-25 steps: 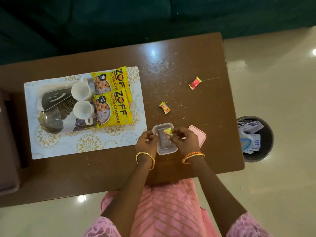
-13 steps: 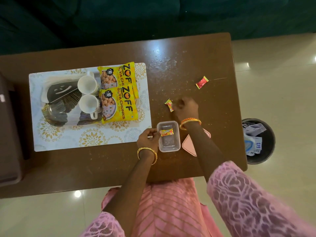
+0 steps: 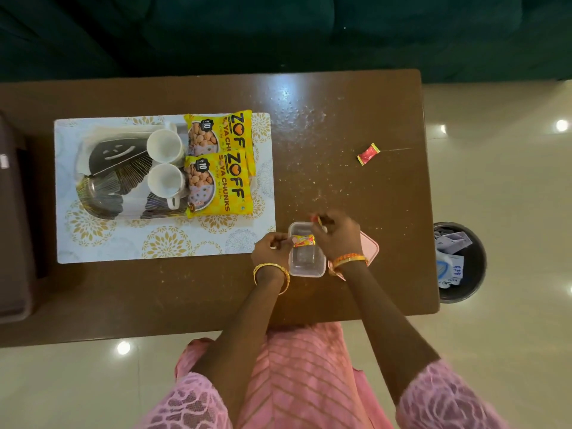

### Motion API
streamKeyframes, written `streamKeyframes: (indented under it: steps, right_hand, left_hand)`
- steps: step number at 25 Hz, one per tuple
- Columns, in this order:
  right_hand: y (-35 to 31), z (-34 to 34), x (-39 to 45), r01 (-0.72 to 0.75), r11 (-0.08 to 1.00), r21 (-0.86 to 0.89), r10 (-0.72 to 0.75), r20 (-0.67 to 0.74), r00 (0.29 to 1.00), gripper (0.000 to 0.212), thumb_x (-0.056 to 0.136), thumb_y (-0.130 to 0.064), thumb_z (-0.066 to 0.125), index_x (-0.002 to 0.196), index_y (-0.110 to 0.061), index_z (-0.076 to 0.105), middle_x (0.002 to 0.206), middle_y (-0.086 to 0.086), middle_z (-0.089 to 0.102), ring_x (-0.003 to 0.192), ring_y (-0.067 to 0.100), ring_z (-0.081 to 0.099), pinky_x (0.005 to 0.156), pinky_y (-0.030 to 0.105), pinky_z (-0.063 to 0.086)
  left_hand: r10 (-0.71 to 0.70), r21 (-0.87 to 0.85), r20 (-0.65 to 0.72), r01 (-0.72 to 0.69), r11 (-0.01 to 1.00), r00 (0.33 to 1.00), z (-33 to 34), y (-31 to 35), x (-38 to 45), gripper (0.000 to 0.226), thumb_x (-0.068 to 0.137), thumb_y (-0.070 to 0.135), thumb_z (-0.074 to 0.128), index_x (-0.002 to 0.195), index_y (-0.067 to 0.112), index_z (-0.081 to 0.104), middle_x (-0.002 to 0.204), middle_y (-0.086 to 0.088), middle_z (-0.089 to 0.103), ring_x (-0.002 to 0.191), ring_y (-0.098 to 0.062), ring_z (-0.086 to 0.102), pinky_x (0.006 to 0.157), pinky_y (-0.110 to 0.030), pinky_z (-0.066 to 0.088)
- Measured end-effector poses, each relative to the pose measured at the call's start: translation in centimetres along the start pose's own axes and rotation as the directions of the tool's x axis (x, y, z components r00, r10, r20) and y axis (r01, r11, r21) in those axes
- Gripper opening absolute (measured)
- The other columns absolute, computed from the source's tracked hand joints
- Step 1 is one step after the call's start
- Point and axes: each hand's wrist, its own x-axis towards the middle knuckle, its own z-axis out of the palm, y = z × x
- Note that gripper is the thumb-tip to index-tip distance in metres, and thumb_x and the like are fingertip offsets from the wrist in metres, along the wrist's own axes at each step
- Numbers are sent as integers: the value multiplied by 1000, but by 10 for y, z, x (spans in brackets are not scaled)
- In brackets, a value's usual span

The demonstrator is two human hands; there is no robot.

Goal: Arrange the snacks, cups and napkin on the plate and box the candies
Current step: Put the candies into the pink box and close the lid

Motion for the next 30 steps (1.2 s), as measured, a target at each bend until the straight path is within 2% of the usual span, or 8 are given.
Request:
streamKeyframes:
  steps: [2, 7, 10, 14, 18, 24, 28, 30]
  right_hand:
    - [6, -7, -23, -25, 1000, -8, 25, 4, 1000, 13, 80, -14, 65, 91, -11, 72, 89, 10, 75, 80, 21, 65, 73, 31, 51]
    - [14, 2, -54, 149, 938, -312, -98, 175, 980, 21, 78, -13, 61, 97, -9, 69, 96, 16, 69, 92, 35, 55, 76, 42, 45]
    - [10, -9, -47, 170, 960, -223, -153, 88, 984, 27, 75, -15, 63, 97, -2, 68, 97, 22, 63, 92, 38, 53, 77, 42, 45]
    - [12, -35, 52, -70, 995, -69, 54, -219, 974, 26, 78, -12, 63, 100, 3, 63, 107, 27, 56, 101, 43, 53, 84, 40, 44]
    - [13, -42, 137, -260, 965, 16, 255, -263, 930, 54, 76, -31, 71, 121, -6, 53, 128, 21, 49, 114, 37, 52, 98, 39, 44]
    - [24, -34, 159, -382, 923, -39, 350, -324, 879, 41, 82, -12, 65, 120, -3, 53, 136, 20, 45, 115, 38, 54, 100, 43, 46]
    - [20, -50, 137, -235, 972, -22, 213, -344, 914, 19, 81, -6, 57, 97, 1, 63, 110, 21, 61, 99, 32, 56, 87, 32, 49]
    - [14, -52, 105, -91, 995, 44, 101, -383, 918, 10, 76, -5, 59, 83, -2, 66, 89, 20, 66, 82, 29, 59, 77, 38, 53]
  left_hand:
    - [22, 48, 2, -22, 999, 1000, 1, 2, -4, 11, 77, 6, 70, 88, 2, 71, 89, -16, 72, 66, -10, 54, 55, 0, 43]
    - [-4, 32, -4, 4, 999, 1000, 3, 6, -7, 16, 77, 11, 72, 90, 1, 71, 92, -17, 73, 76, -15, 57, 72, -22, 43]
    - [-2, 25, -5, 2, 1000, 1000, 7, 8, -5, 14, 77, 10, 72, 88, 1, 70, 92, -19, 72, 76, -18, 59, 78, -30, 52]
    - [-29, -18, 14, 29, 999, 999, 15, 21, 6, 15, 77, 12, 73, 89, 4, 69, 90, -16, 71, 84, -28, 66, 82, -50, 57]
    - [-16, -33, 9, 17, 999, 1000, 20, 29, 18, 16, 76, 16, 74, 88, 7, 69, 81, -6, 65, 86, -30, 67, 80, -51, 58]
    - [-1, -15, -3, 1, 1000, 1000, 16, 28, 24, 13, 77, 19, 74, 85, 11, 68, 83, -4, 65, 90, -33, 67, 81, -52, 57]
    - [-13, -13, -16, 13, 1000, 1000, 17, 30, 23, 11, 76, 19, 74, 83, 13, 67, 82, -4, 65, 89, -31, 66, 81, -52, 57]
    - [-28, -17, -19, 28, 999, 999, 17, 29, 23, 12, 77, 20, 74, 84, 14, 67, 85, -5, 66, 90, -29, 66, 82, -52, 57]
